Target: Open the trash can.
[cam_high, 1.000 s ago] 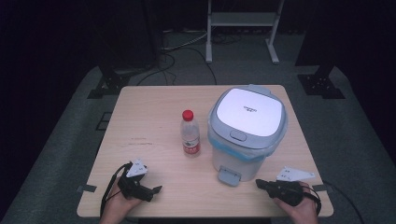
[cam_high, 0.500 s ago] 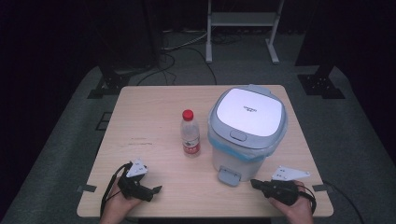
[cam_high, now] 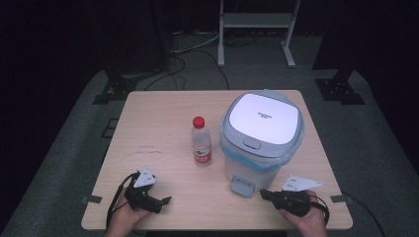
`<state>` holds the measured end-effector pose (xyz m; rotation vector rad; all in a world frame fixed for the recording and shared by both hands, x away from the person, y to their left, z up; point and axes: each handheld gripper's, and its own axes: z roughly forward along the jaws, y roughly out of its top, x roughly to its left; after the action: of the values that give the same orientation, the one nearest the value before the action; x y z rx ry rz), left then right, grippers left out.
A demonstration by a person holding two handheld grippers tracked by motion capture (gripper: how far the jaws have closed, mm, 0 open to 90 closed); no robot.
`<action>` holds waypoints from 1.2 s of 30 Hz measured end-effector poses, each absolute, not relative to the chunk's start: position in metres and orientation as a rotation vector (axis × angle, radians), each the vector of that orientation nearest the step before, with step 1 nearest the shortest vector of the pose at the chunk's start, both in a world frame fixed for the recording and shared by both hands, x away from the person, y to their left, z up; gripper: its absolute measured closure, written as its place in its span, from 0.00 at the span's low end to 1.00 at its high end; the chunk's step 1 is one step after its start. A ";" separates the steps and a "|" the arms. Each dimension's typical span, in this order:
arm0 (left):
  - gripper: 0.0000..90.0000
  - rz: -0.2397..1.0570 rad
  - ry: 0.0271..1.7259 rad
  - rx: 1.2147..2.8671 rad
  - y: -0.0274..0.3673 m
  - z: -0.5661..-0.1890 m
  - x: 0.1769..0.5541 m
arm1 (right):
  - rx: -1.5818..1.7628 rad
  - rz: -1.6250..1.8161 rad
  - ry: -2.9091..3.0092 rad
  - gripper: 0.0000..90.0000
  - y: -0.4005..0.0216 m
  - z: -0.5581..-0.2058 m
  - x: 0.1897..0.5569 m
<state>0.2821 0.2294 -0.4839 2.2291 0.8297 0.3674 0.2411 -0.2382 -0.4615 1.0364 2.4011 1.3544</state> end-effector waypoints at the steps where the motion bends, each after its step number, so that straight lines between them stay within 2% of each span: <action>1: 0.00 0.367 0.830 2.229 0.229 -0.484 0.282 | 1.030 1.359 2.404 0.99 -0.236 -0.461 0.241; 36: 0.00 0.369 0.835 2.228 0.229 -0.484 0.282 | 0.921 1.372 2.402 1.00 -0.194 -0.464 0.251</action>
<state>0.2817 0.2292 -0.4839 2.2279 0.8349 0.3695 0.2512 -0.1945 -0.4637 0.9212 2.4024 1.3718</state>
